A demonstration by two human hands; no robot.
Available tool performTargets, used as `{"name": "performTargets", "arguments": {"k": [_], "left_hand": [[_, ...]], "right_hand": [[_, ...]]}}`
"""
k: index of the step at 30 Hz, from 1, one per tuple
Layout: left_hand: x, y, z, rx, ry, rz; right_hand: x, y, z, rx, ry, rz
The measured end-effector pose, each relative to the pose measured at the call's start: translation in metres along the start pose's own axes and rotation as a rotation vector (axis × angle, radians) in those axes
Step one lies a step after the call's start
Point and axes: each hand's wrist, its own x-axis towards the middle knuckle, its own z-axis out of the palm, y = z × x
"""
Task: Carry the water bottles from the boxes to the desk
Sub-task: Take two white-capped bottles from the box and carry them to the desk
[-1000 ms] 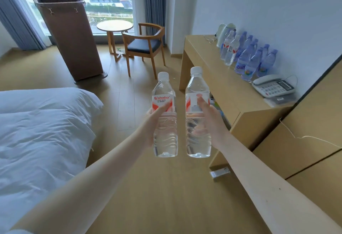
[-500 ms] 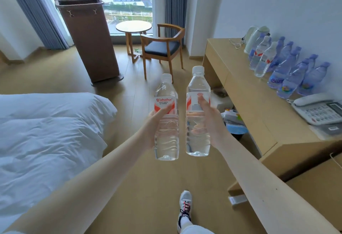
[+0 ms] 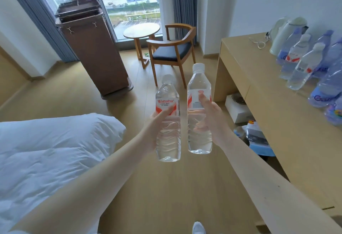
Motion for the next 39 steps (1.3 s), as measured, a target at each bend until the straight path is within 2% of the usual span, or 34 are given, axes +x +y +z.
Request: {"name": "performTargets", "arguments": {"k": [10, 17, 24, 34, 39], "left_hand": [[0.103, 0.032, -0.007, -0.025, -0.105, -0.092], [0.198, 0.081, -0.030, 0.023, -0.160, -0.068], [0.293, 0.149, -0.055, 0.083, -0.243, -0.004], [0.376, 0.164, -0.020, 0.121, -0.413, -0.095], [0.423, 0.169, 0.013, 0.174, -0.431, -0.104]], "right_hand": [[0.083, -0.013, -0.006, 0.041, 0.077, 0.070], [0.164, -0.044, 0.014, 0.071, 0.202, 0.017], [0.237, -0.080, 0.045, 0.049, 0.335, -0.118], [0.290, -0.089, 0.022, 0.052, 0.485, -0.180], [0.330, -0.092, -0.014, 0.069, 0.537, -0.203]]}}
